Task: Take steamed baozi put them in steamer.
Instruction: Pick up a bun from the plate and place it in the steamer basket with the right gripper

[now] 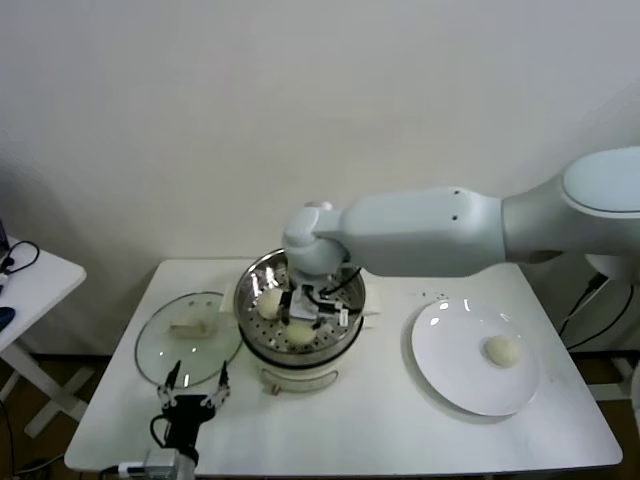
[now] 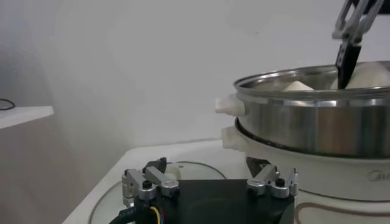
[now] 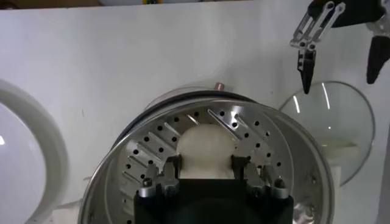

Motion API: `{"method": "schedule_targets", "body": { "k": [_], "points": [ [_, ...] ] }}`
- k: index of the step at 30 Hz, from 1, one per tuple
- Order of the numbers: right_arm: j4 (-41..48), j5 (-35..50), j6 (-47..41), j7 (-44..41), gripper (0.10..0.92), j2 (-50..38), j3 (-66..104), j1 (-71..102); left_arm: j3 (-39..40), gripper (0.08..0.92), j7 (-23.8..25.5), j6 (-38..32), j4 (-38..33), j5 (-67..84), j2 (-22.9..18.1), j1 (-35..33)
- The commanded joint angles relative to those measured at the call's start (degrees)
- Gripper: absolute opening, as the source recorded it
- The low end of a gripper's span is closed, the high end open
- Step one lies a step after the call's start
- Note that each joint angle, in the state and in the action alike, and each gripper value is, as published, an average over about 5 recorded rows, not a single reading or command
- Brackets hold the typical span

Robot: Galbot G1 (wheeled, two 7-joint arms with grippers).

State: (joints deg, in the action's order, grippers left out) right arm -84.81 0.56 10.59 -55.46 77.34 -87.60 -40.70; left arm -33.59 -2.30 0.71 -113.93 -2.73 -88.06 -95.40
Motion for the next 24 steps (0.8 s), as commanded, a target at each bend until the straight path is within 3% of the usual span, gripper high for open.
{"method": "schedule_targets", "body": {
  "k": [1,10,18,24],
  "points": [
    [2.55,-1.23,0.35,0.29,0.576,1.96,0.09,2.51,0.10,0.823,0.00,-0.03,0.11,0.03,-0.11,0.18],
    [3.46,-0.51,0.39,1.34,0.584,2.15,0.03,3.71,0.28,0.823,-0.05,-0.16,0.36,0.00,-0.13,0.14],
    [2.93,-0.11,1.99,2.92,0.775,1.22,-0.25,2.12,0.61,0.823,-0.02,-0.14,0.33,-0.08,-0.11,0.23],
    [1.04,5.11,2.32,1.62,0.822,-2.32,0.41,-2.36,0.78,0.823,-0.03,-0.17,0.10,-0.13,-0.03,0.06]
  ]
}}
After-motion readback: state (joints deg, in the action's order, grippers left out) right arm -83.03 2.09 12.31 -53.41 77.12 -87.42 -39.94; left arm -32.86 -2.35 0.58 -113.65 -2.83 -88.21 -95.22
